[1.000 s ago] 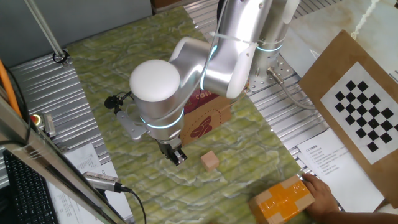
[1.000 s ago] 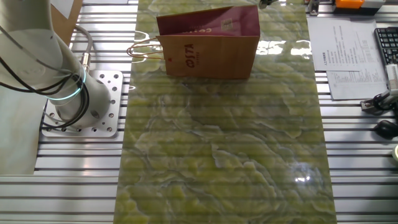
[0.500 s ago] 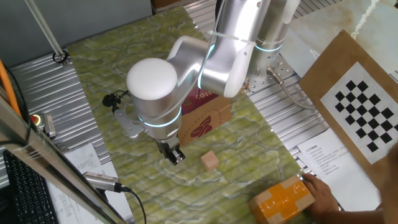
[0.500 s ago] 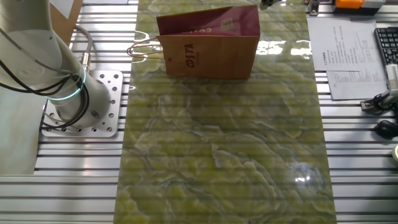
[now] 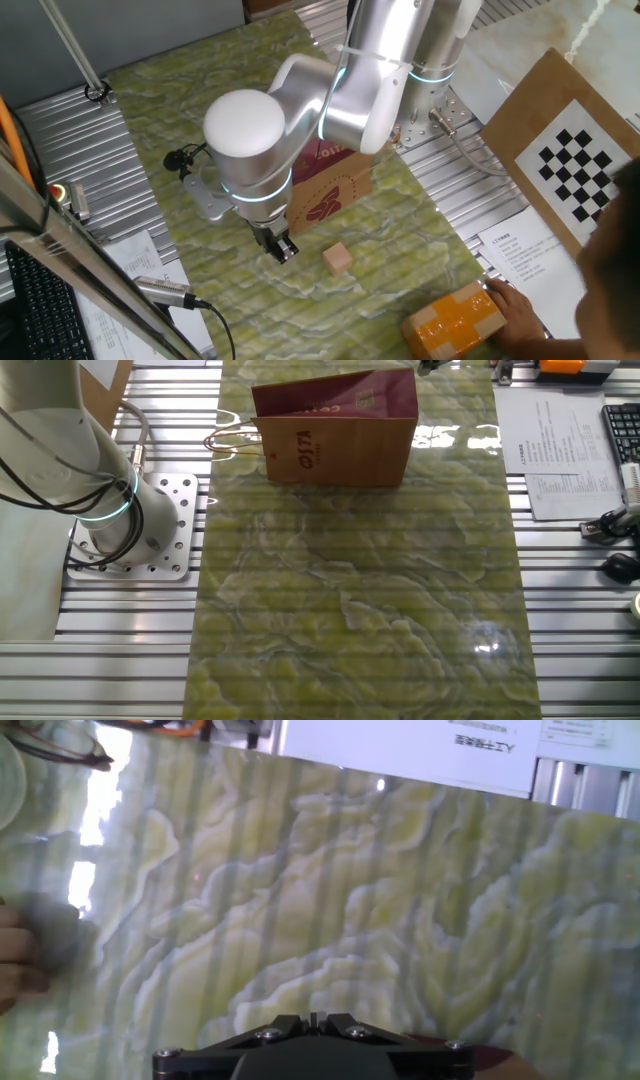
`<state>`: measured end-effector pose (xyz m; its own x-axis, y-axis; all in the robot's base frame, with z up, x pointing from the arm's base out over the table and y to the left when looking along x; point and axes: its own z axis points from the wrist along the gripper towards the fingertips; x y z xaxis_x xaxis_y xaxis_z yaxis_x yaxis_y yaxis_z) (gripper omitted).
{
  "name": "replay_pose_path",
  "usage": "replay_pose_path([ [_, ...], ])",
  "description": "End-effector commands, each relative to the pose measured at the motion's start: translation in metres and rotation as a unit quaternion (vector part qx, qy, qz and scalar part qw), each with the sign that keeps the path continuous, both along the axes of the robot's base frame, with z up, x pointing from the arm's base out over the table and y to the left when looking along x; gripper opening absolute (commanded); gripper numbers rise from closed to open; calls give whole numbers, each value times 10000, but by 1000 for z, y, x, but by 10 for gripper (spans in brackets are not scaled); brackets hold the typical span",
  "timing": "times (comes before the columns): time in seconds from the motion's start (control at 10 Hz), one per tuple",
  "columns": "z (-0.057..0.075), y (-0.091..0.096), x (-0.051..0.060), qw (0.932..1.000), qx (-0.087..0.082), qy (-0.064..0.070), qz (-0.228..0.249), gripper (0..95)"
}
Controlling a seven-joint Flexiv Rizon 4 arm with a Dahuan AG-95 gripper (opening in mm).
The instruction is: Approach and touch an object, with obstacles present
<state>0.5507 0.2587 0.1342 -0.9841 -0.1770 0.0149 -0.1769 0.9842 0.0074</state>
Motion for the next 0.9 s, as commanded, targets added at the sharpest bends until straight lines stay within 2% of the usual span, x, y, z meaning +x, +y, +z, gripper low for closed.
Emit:
replay_pose_path([
  [0.1,1,-1,-2,10000,0,-20,-55,0],
  [0.9,1,-1,-2,9999,-64,-14,-140,0],
])
